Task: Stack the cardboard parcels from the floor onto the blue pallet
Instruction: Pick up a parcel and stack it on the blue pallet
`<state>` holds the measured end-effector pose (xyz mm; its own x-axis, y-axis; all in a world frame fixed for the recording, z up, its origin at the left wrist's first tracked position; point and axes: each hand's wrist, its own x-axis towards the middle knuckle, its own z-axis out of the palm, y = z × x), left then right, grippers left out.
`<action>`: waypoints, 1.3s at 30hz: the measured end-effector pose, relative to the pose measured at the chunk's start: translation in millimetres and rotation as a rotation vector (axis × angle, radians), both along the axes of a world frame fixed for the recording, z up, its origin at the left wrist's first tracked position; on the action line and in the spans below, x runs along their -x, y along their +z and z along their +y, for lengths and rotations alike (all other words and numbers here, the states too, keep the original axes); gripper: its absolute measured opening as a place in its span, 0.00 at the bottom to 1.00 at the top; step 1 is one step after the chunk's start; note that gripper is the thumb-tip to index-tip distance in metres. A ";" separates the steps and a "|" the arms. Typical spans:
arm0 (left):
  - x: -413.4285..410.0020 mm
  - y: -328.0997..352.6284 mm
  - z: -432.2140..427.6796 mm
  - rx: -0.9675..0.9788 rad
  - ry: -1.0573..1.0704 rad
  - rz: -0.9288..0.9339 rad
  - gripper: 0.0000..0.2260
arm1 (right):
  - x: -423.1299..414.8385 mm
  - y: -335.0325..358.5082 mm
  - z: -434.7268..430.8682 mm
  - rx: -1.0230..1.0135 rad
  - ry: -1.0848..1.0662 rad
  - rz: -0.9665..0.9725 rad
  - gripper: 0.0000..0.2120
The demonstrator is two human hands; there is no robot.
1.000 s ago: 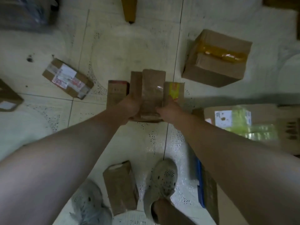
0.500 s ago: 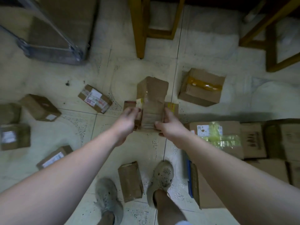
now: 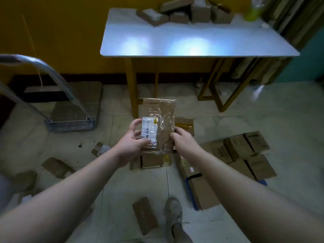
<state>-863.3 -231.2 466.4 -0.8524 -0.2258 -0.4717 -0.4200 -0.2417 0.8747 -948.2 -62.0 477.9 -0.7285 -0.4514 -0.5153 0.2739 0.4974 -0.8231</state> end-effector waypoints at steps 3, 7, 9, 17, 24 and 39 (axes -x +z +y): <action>-14.1 49.3 36.0 0.137 -0.109 0.096 0.30 | -23.8 46.0 40.6 0.008 -0.063 0.072 0.12; -17.3 99.4 89.7 0.202 -0.205 0.189 0.28 | -34.8 96.6 101.5 -0.017 -0.117 0.255 0.12; -13.8 118.1 121.1 0.214 -0.232 0.234 0.28 | -33.7 116.6 135.3 0.006 -0.170 0.341 0.11; 33.5 158.1 284.7 0.213 -0.323 0.281 0.30 | -23.6 157.5 307.7 0.008 -0.242 0.517 0.27; 73.3 154.7 427.9 0.261 -0.332 0.223 0.28 | 4.0 161.0 447.3 -0.179 -0.114 0.616 0.36; 171.1 81.7 428.7 0.186 -0.206 0.010 0.25 | 124.2 84.9 454.3 -0.524 0.305 0.674 0.45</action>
<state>-1034.4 197.5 548.1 -0.8936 -0.1295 -0.4298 -0.4350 0.0133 0.9003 -1072.4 392.3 562.8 -0.8374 -0.5018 -0.2165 -0.3889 0.8255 -0.4089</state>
